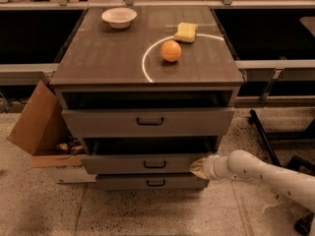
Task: Close middle drawer
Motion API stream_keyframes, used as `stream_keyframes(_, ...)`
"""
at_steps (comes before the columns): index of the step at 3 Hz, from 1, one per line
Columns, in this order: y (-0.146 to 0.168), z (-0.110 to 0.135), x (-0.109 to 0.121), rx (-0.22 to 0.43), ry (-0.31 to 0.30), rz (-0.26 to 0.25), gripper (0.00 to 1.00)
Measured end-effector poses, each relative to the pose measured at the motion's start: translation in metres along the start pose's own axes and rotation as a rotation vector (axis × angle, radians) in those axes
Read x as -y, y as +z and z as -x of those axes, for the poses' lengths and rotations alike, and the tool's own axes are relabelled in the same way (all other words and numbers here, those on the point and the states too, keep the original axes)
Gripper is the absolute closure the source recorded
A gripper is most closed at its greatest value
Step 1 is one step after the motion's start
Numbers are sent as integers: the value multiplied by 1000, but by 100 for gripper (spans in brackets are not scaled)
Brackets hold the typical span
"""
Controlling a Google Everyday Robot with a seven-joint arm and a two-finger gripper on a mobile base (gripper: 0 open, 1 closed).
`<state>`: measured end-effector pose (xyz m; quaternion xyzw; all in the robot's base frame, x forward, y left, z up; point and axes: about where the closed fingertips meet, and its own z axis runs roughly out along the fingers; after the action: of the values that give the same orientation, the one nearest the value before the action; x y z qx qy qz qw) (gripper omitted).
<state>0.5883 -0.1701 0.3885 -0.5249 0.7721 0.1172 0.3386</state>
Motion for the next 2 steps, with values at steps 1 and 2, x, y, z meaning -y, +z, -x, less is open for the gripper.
stream_keyframes(1, 4, 3, 28, 20, -23, -64, 100)
stream_keyframes(2, 7, 6, 42, 28, -34, -84, 100)
